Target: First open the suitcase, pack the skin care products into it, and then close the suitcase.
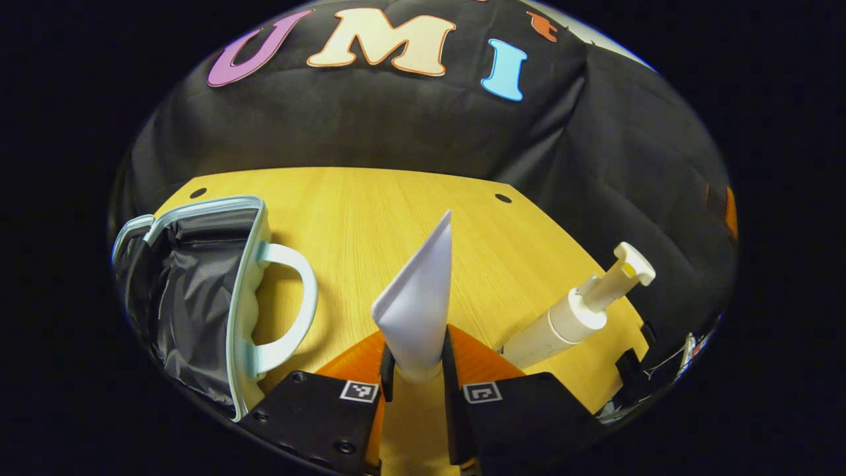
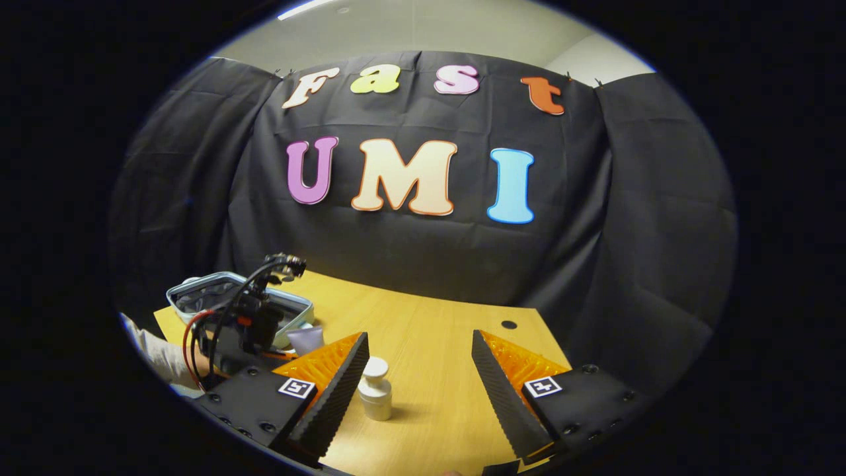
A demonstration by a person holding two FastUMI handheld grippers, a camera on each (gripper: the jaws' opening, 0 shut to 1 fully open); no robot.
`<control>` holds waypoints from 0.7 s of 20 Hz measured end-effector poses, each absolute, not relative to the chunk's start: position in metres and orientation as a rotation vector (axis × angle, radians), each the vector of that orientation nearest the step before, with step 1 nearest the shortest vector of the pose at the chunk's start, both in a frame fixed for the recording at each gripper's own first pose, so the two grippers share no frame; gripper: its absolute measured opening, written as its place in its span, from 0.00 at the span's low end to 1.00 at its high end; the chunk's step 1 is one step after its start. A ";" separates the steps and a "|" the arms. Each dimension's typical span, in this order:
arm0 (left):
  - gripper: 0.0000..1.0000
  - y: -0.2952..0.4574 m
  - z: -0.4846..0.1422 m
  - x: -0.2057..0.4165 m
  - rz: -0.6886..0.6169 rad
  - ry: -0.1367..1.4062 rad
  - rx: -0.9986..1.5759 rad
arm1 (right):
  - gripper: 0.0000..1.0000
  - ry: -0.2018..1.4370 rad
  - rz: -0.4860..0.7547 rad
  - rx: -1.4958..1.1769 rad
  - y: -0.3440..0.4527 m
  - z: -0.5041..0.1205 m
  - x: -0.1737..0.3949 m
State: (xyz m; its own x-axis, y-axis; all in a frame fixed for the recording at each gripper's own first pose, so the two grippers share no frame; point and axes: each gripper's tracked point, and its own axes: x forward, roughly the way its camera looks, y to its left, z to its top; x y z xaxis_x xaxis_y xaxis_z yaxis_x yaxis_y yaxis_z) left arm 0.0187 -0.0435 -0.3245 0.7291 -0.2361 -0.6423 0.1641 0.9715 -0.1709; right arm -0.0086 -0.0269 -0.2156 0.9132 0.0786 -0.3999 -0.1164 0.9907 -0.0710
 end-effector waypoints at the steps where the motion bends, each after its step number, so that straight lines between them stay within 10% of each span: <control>1: 0.30 -0.041 -0.322 0.021 -0.223 0.716 -0.098 | 1.00 0.426 0.109 -0.099 -0.024 -0.228 -0.012; 14: 0.27 -0.017 -0.212 0.009 -0.235 0.598 -0.064 | 0.99 0.665 0.193 -0.078 0.015 -0.392 -0.022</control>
